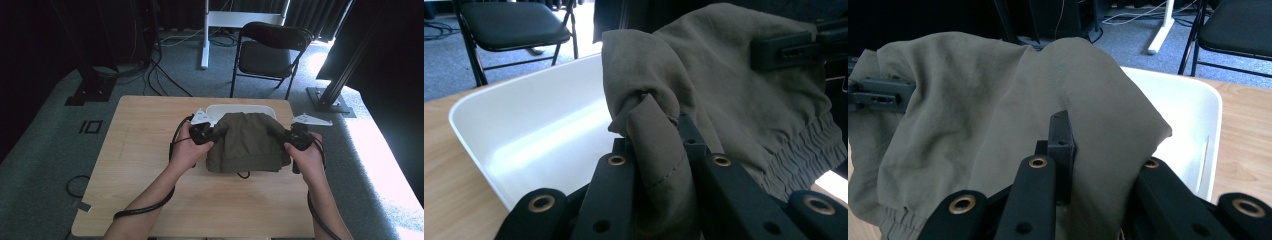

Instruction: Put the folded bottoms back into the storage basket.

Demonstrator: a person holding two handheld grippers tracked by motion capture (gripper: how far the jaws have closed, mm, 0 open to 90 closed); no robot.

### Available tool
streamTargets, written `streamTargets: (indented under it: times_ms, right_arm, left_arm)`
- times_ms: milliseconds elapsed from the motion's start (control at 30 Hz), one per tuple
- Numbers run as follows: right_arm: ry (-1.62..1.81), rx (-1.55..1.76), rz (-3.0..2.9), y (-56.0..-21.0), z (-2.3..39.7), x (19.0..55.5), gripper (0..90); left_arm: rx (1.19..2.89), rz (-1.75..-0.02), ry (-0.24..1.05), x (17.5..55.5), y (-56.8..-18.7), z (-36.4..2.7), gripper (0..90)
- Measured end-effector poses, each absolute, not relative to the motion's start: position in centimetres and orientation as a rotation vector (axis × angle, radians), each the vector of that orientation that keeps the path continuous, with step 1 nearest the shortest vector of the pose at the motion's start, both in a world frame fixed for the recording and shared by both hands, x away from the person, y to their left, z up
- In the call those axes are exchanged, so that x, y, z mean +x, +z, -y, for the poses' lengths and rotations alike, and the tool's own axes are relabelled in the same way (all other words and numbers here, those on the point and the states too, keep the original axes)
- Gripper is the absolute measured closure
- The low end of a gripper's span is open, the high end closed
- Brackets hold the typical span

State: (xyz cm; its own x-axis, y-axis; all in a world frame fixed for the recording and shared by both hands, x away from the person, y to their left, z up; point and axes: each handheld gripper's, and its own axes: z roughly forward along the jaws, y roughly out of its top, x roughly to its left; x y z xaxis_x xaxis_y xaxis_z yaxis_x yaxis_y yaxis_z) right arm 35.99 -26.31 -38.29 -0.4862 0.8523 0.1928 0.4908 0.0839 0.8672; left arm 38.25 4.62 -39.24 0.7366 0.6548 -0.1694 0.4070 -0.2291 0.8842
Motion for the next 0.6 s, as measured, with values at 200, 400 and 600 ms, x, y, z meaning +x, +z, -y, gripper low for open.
streamTargets:
  times_ms: [200, 400, 600]
  right_arm:
    - [1.362, 1.351, -1.983, -37.2, 26.4, 37.9, 79.7]
    - [1.362, 1.362, -1.966, -36.1, 26.2, 39.4, 79.7]
    - [1.354, 1.379, -1.953, -35.5, 25.9, 41.1, 79.7]
  left_arm:
    - [1.841, -0.824, 0.299, 39.9, -37.6, -4.6, 83.1]
    - [1.830, -0.831, 0.327, 41.0, -37.0, -4.6, 83.1]
    - [1.813, -0.849, 0.347, 42.8, -36.5, -4.6, 83.1]
